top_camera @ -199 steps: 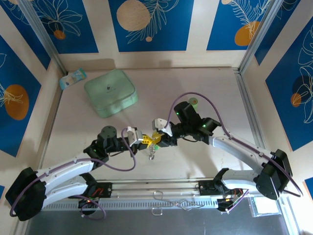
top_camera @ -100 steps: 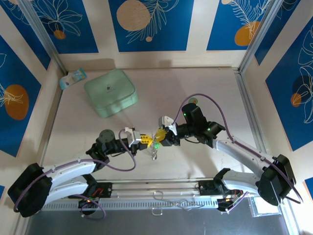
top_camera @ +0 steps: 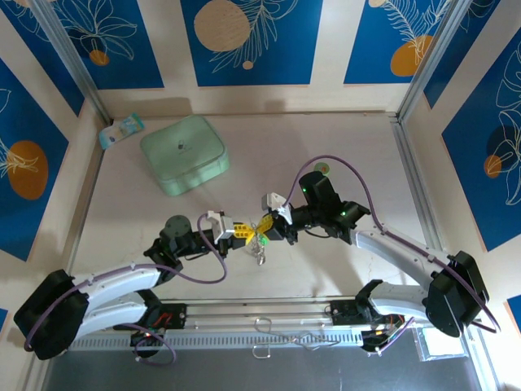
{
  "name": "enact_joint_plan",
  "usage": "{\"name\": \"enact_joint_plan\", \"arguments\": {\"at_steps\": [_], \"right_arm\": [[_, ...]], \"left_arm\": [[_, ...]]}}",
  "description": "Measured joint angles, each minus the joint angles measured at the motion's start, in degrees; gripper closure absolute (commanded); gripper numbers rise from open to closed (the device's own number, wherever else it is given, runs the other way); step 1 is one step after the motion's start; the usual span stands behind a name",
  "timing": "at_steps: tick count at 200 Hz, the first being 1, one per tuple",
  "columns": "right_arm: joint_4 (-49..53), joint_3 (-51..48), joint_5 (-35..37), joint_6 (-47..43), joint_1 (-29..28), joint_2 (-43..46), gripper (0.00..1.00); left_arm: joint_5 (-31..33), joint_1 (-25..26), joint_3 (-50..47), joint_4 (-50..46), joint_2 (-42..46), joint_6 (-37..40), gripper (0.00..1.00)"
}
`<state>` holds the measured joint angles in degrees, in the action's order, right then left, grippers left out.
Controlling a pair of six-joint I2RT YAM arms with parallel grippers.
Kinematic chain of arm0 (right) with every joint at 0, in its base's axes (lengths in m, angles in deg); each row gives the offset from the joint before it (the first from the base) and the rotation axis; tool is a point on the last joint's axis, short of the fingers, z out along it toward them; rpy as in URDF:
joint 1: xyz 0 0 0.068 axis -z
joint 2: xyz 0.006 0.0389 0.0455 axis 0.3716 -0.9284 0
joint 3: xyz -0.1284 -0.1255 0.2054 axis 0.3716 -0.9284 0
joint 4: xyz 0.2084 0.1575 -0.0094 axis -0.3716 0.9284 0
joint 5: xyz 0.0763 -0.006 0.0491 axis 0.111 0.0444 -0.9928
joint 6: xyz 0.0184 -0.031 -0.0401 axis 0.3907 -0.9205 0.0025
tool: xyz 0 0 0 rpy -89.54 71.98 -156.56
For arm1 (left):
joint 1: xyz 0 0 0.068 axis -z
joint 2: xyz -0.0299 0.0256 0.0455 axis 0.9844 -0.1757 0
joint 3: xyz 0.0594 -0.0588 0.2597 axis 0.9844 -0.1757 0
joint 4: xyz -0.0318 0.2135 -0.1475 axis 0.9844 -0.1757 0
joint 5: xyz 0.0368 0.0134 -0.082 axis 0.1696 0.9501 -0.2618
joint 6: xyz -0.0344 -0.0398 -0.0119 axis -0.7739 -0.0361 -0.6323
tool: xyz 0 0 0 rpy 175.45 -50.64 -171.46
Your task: Put the keys on the keyring
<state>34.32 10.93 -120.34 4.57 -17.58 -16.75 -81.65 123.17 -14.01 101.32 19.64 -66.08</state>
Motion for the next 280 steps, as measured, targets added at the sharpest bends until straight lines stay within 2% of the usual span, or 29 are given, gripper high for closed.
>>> {"name": "enact_joint_plan", "arguments": {"at_steps": [23,32,51,72,130,189,202,214,221,249,280], "right_arm": [[0.1,0.0,0.0,0.2,0.0,0.0,1.0],[0.3,0.0,0.0,-0.3,0.0,0.0,1.0],[1.5,0.5,0.0,-0.9,-0.1,0.0,1.0],[4.9,2.1,1.0,-3.1,-0.9,-0.1,1.0],[16.3,9.4,8.2,-10.6,-4.4,-2.8,1.0],[19.4,11.6,12.8,-12.7,-7.5,-4.4,1.0],[19.4,11.6,13.2,-12.7,-7.6,-4.4,1.0],[19.4,11.6,13.4,-12.7,-7.7,-4.4,1.0],[19.3,11.6,13.6,-12.7,-7.7,-4.4,1.0],[17.0,10.0,12.9,-10.7,-7.1,-3.5,0.72],[10.8,4.2,8.1,-6.3,-2.9,1.7,0.64]], "left_arm": [[0.0,0.0,-0.1,0.1,0.0,-0.2,1.0],[0.1,0.0,-0.1,0.0,0.0,-0.2,0.9],[0.5,0.0,-0.1,-0.4,0.3,-0.1,0.81],[1.2,0.0,0.2,-3.4,2.2,1.5,0.8],[2.0,0.0,6.5,-20.8,6.2,9.8,0.8],[1.0,0.0,8.0,-26.7,5.4,12.2,0.87],[0.6,0.0,8.0,-26.9,5.4,12.1,0.91],[0.1,0.0,8.0,-26.9,5.3,12.2,1.0],[0.0,0.0,8.0,-27.1,5.2,12.1,1.0],[-0.2,0.0,8.0,-26.5,5.2,12.4,1.0],[1.2,0.0,5.2,-20.8,5.3,9.9,1.0]]}}
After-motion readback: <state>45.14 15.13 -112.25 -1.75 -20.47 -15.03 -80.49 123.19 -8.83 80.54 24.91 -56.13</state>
